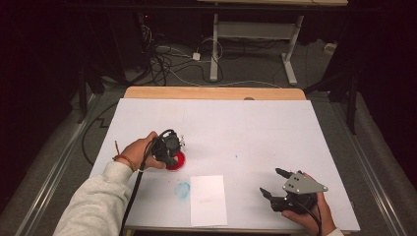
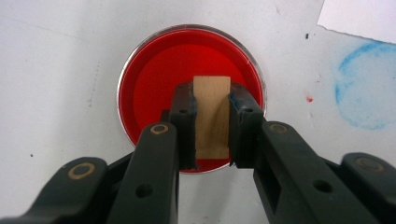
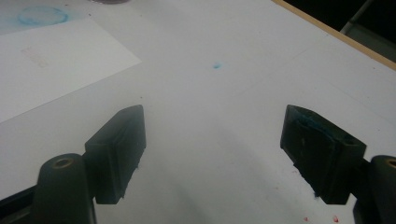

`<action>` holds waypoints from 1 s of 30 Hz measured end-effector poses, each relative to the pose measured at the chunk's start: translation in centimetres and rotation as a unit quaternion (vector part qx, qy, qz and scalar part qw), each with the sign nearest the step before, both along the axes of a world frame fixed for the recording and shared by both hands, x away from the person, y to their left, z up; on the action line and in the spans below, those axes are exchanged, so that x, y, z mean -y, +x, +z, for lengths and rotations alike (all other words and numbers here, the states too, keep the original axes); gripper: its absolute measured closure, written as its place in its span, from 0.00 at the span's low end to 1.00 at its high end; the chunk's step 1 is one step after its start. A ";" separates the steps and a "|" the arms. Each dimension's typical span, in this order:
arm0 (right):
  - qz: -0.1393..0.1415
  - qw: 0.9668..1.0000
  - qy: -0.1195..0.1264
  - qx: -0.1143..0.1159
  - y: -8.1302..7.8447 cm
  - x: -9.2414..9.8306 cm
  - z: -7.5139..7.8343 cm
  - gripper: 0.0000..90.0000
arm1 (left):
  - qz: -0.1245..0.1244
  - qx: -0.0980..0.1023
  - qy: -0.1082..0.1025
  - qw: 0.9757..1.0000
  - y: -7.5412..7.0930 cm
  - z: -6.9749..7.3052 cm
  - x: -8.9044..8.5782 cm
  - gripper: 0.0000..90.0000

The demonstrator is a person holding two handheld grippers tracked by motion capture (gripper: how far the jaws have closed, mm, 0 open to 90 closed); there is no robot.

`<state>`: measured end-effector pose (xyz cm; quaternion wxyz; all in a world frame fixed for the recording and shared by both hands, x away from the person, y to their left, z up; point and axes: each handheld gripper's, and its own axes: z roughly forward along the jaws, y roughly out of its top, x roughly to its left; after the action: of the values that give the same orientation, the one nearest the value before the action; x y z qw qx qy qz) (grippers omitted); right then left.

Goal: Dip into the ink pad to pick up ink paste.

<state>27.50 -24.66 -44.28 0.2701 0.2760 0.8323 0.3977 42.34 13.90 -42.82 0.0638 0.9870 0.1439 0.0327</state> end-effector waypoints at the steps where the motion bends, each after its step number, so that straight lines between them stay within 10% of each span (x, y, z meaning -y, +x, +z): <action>1: 0.000 1.000 0.000 0.001 0.0 0.0 0.0 0.25 | 0.001 -0.002 -0.002 1.000 0.0 0.0 -0.1 0.82; 30: -0.011 1.000 -0.013 0.003 0.0 -0.1 0.1 0.25 | 0.005 0.031 -0.005 0.999 -0.6 1.8 -0.3 0.82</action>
<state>27.48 -24.58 -44.19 0.2806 0.2808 0.8334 0.3846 41.74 14.23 -41.04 0.0730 0.9845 0.1467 0.0632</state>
